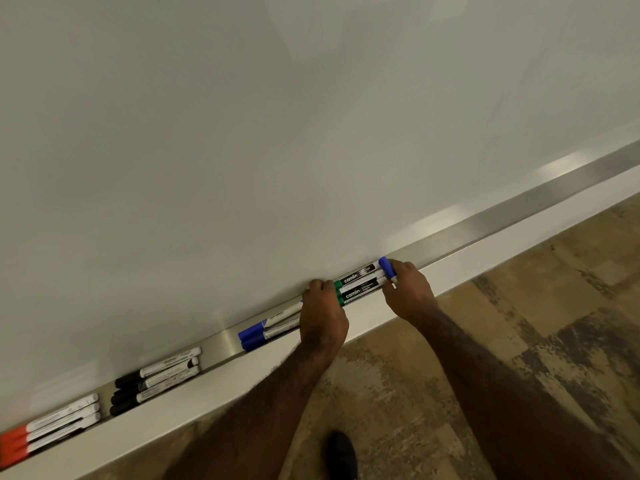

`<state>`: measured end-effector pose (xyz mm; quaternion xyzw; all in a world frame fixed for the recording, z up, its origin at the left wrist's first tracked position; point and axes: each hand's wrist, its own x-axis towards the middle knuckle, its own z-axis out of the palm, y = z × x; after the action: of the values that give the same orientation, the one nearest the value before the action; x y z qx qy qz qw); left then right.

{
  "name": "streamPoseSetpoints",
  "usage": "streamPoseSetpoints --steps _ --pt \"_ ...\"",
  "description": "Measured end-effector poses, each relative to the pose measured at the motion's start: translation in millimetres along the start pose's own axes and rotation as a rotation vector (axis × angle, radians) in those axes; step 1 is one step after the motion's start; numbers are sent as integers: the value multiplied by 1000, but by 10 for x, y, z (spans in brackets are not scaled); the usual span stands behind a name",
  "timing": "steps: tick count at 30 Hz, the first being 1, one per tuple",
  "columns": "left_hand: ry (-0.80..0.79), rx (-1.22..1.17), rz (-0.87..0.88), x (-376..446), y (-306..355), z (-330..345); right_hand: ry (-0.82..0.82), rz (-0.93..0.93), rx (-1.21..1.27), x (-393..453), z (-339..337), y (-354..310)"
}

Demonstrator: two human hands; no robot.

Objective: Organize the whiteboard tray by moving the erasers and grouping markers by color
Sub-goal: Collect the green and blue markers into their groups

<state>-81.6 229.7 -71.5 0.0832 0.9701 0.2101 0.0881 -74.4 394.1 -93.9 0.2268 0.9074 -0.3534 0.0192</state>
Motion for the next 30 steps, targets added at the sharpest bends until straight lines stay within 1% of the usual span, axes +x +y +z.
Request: streamPoseSetpoints --steps 6,10,15,19,23,26,30 --pt "-9 15 4 10 5 1 -24 -12 -40 21 11 14" --pt "-1 23 9 9 1 -2 -31 -21 15 26 -3 33" --pt "-6 56 10 1 2 -17 -66 -7 18 71 7 69" --pt "-11 56 10 -8 14 -31 -68 47 83 93 9 85" --pt "1 61 12 -17 24 -41 -21 37 54 76 -23 72" --pt "39 61 31 -43 24 -67 51 -8 18 14 -60 -10" --pt "116 44 64 -107 -68 -152 -5 -197 -77 -131 7 -184"
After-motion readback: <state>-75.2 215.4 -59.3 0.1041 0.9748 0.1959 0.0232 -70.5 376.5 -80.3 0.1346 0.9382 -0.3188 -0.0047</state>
